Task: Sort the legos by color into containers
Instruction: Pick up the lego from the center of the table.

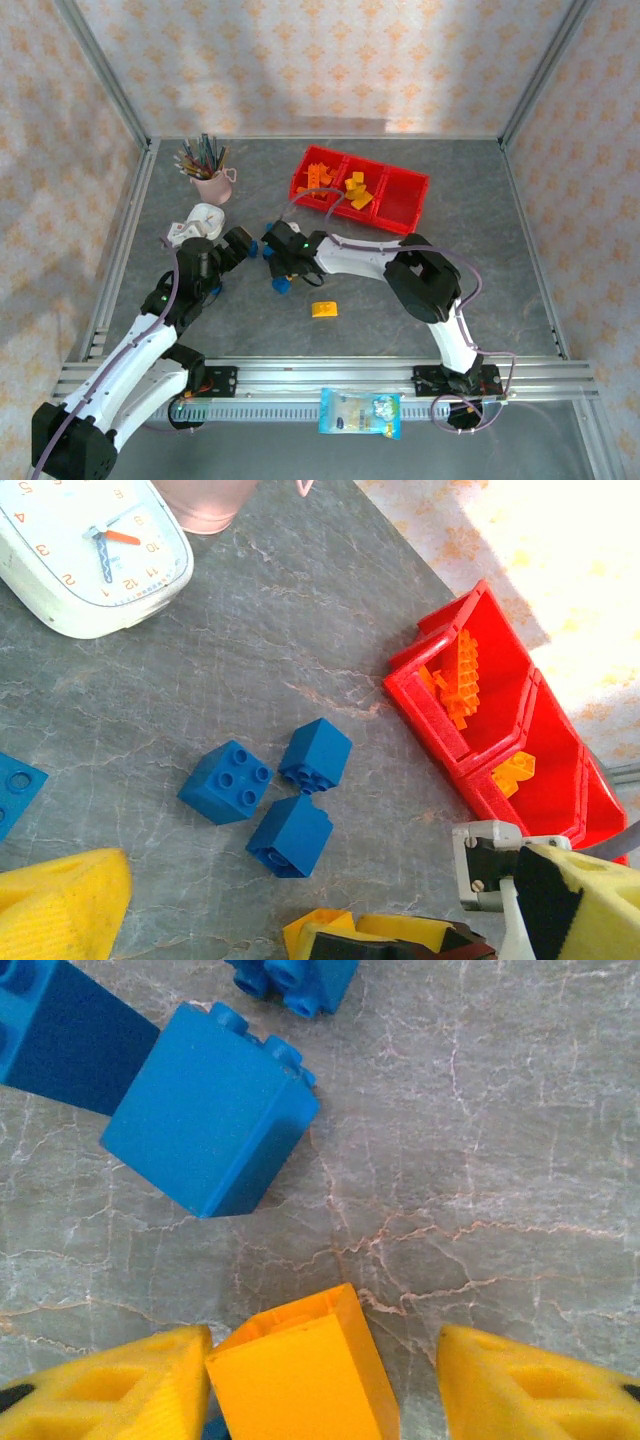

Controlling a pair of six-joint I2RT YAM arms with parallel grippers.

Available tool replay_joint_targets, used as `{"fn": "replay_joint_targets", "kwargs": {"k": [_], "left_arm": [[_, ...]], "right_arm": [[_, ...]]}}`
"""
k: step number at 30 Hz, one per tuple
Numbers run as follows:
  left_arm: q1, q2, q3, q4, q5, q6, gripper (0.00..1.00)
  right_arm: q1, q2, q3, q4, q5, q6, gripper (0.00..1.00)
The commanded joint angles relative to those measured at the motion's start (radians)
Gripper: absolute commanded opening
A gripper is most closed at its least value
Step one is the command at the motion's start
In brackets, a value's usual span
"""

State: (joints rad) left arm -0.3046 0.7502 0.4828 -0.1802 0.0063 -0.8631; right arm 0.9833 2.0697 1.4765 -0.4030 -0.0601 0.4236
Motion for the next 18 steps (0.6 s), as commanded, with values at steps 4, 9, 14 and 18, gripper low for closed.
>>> {"fn": "replay_joint_targets", "kwargs": {"k": [4, 9, 14, 18], "left_arm": [[0.012, 0.000, 0.000, 0.000, -0.010, -0.002, 0.99], [0.012, 0.007, 0.000, 0.014, -0.005, -0.002, 0.99], [0.012, 0.018, 0.005, 0.021, 0.003, -0.002, 0.99], [0.012, 0.025, 0.015, 0.027, 0.013, 0.001, 0.99]], "right_arm": [[-0.039, -0.046, -0.035, -0.029, 0.031, 0.027, 0.51], [-0.039, -0.033, -0.039, -0.033, 0.000, 0.015, 0.46], [-0.042, -0.057, -0.038, -0.035, 0.025, 0.022, 0.36], [-0.067, -0.092, -0.047, -0.027, 0.011, 0.026, 0.29]]}}
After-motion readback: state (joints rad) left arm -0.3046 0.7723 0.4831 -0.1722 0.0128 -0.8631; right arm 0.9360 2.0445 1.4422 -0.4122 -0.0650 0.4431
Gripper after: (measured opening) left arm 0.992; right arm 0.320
